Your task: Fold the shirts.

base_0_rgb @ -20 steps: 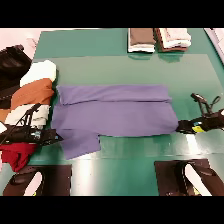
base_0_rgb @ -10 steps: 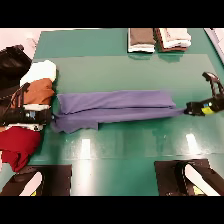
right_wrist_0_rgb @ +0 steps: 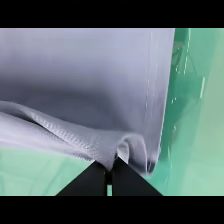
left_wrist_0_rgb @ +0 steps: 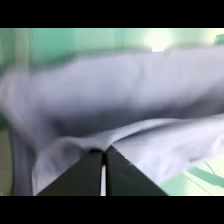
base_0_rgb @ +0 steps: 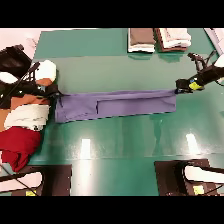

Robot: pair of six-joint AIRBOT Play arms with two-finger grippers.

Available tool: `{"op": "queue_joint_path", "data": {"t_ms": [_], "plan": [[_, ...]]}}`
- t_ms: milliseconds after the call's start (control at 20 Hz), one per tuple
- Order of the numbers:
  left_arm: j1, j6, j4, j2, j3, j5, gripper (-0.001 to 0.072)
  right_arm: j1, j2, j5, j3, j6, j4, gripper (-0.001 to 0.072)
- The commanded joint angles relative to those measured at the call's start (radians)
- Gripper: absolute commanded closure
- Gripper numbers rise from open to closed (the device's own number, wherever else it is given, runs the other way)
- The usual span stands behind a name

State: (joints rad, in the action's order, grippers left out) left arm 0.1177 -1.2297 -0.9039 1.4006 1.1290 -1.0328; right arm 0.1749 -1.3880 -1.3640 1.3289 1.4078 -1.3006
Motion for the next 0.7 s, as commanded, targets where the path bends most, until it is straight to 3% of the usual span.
{"op": "queue_joint_path", "data": {"t_ms": [0,50,100,150,250,300,400,450,650], "plan": [[-0.055,0.057,0.019,0.109,0.098,0.056,0.068,-0.013,-0.108,0.004,0.094,0.009,0.054,0.0694],[-0.071,0.056,0.018,0.109,0.103,0.077,0.0678,-0.006,-0.124,0.006,0.106,0.005,0.081,0.0656],[-0.082,0.052,0.019,0.109,0.113,0.086,0.0567,0.005,-0.135,0.018,0.113,0.005,0.103,0.045],[-0.083,0.05,0.02,0.109,0.127,0.092,0.0308,0.022,-0.14,0.027,0.117,0.004,0.129,0.0307],[-0.076,0.022,0.01,0.106,0.169,0.069,0.0272,0.069,-0.139,0.006,0.115,-0.031,0.159,0.0306],[-0.073,0.022,0.011,0.1,0.187,0.053,0.0289,0.098,-0.139,-0.029,0.115,-0.053,0.154,0.0306],[-0.074,0.023,0.014,0.098,0.22,0.013,0.058,0.164,-0.139,-0.082,0.101,-0.076,0.157,0.0281],[-0.074,0.023,0.029,0.098,0.226,-0.002,0.0679,0.194,-0.139,-0.084,0.079,-0.076,0.159,0.0175],[-0.098,0.006,0.08,0.101,0.225,-0.017,0.0681,0.307,-0.154,-0.038,-0.083,-0.143,0.261,0.0155]]}}
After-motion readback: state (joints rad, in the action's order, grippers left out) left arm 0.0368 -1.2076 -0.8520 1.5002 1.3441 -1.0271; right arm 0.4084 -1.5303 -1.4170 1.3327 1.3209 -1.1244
